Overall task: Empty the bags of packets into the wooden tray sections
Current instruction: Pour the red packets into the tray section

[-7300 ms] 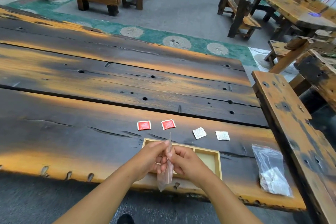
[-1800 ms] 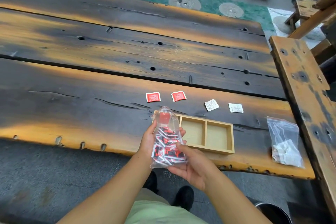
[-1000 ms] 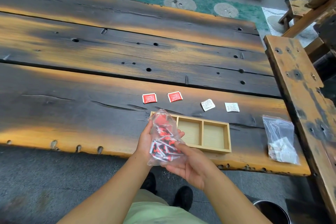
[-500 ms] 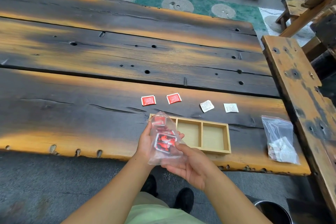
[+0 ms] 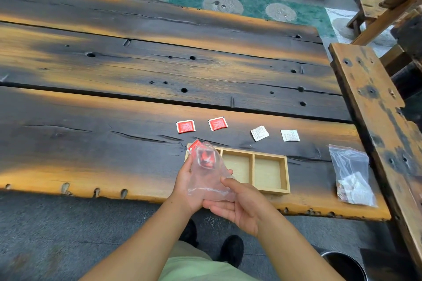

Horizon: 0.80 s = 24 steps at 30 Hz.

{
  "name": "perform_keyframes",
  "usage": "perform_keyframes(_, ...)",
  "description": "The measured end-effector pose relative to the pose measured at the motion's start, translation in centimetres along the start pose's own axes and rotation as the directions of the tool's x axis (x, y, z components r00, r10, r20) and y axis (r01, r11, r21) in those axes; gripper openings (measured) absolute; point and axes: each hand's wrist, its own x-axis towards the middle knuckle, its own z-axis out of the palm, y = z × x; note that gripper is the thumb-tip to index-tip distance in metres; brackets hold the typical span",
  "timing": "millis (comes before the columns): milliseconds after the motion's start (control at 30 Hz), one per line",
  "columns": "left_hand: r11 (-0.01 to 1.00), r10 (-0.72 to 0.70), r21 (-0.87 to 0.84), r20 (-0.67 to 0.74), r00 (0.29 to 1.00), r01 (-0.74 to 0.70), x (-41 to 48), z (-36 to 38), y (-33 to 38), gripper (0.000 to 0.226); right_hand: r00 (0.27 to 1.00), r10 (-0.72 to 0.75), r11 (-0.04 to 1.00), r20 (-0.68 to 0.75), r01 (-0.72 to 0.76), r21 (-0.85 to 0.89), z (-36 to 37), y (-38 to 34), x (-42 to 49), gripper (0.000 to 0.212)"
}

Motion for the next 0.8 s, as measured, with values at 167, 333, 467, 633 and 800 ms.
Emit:
perform_keyframes(167, 1.000, -0.004, 0.007, 0.015, 1.000, 0.004, -0.8, -0.6, -0.7, 0.087, 0.999, 0.034, 0.999, 0.032, -0.033, -0.030, -0.2, 0.1, -0.8, 0.036)
perform_keyframes(333, 1.000, -0.023, 0.006, -0.002, 1.000, 0.023, -1.6, -0.8, -1.3, 0.084, 0.997, 0.062, 0.997, 0.038, -0.060, -0.043, -0.6, 0.7, -1.7, 0.036)
perform_keyframes(467, 0.999, -0.040, 0.010, -0.031, 0.999, 0.040, -2.0, -1.2, -1.6, 0.083, 0.995, 0.089, 0.995, 0.035, -0.087, -0.057, -0.7, 1.5, -2.1, 0.037)
perform_keyframes(633, 0.999, -0.053, 0.006, 0.035, 0.998, 0.053, -2.5, -1.5, -2.4, 0.089, 0.995, 0.085, 0.994, 0.044, -0.081, -0.080, -0.9, 1.6, -2.8, 0.035)
perform_keyframes(800, 0.995, -0.093, 0.028, 0.045, 0.995, 0.092, -2.6, -1.5, -2.8, 0.089, 0.995, 0.094, 0.991, 0.039, -0.089, -0.101, -1.0, 2.1, -3.2, 0.038)
